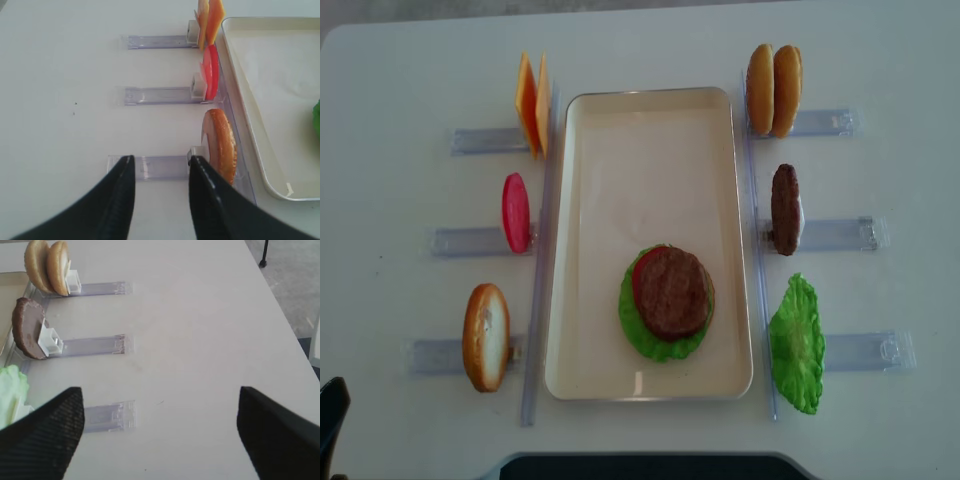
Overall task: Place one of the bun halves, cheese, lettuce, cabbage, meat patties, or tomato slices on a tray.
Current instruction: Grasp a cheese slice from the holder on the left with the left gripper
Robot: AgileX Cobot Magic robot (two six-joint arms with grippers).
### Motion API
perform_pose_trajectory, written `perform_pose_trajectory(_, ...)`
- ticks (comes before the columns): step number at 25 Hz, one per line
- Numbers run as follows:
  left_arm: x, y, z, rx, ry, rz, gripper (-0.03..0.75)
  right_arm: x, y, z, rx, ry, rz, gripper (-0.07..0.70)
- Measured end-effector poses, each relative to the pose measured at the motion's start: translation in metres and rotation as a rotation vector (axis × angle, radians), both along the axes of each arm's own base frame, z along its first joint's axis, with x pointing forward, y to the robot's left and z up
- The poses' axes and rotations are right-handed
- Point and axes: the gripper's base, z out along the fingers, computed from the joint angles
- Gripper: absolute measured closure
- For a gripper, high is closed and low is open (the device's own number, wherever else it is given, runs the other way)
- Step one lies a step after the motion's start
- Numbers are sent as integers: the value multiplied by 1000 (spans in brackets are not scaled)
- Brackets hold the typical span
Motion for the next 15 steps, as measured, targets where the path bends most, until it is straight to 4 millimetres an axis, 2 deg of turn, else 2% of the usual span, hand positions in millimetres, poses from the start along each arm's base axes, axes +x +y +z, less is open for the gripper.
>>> perform_pose_trajectory(15,0,0,0,0,0,0,433,0,0,0,0,0,0,43)
